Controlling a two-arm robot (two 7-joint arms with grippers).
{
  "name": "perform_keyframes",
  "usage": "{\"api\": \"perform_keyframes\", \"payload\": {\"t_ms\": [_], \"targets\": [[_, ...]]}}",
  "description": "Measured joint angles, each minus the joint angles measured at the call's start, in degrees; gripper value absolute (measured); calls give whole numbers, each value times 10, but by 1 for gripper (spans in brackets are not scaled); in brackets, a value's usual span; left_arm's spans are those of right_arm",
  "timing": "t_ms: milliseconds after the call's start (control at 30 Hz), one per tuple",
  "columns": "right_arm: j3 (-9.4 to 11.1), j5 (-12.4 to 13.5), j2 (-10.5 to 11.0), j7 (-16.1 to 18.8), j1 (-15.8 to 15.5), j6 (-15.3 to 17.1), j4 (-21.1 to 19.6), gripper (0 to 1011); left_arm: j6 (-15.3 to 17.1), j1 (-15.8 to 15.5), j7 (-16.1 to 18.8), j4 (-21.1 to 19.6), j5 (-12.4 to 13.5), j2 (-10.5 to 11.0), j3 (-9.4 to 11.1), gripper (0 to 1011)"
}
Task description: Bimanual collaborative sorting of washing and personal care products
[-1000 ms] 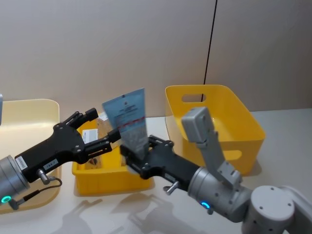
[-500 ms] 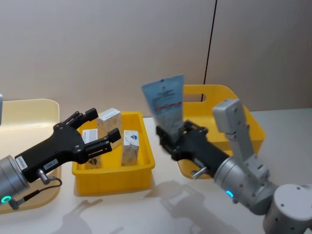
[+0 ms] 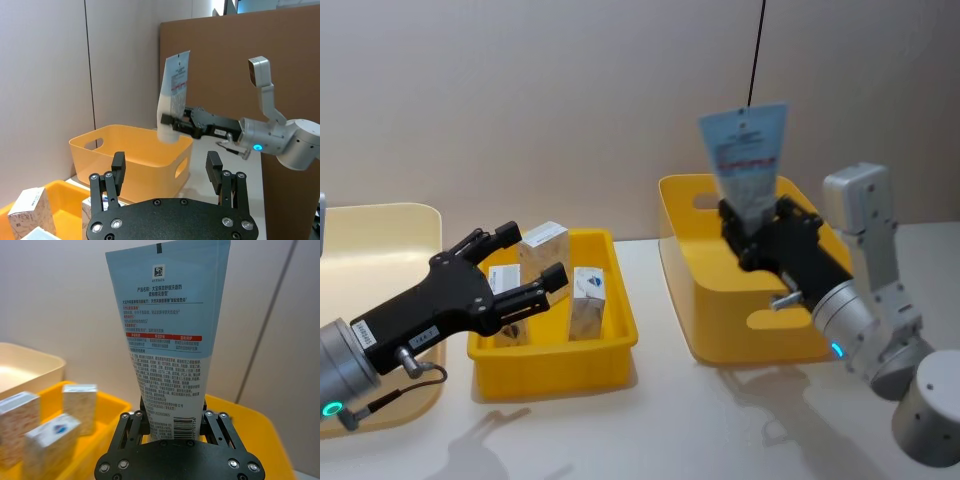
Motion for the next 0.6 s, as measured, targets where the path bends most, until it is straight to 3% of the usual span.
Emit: {"api": "perform_keyframes", "payload": {"t_ms": [333, 600], "targets": [[26, -16, -12, -34, 27, -11, 43, 490, 0, 0, 0, 0, 0, 0, 0, 1000], [35, -17, -23, -46, 44, 16, 68, 490, 0, 0, 0, 0, 0, 0, 0, 1000]]}}
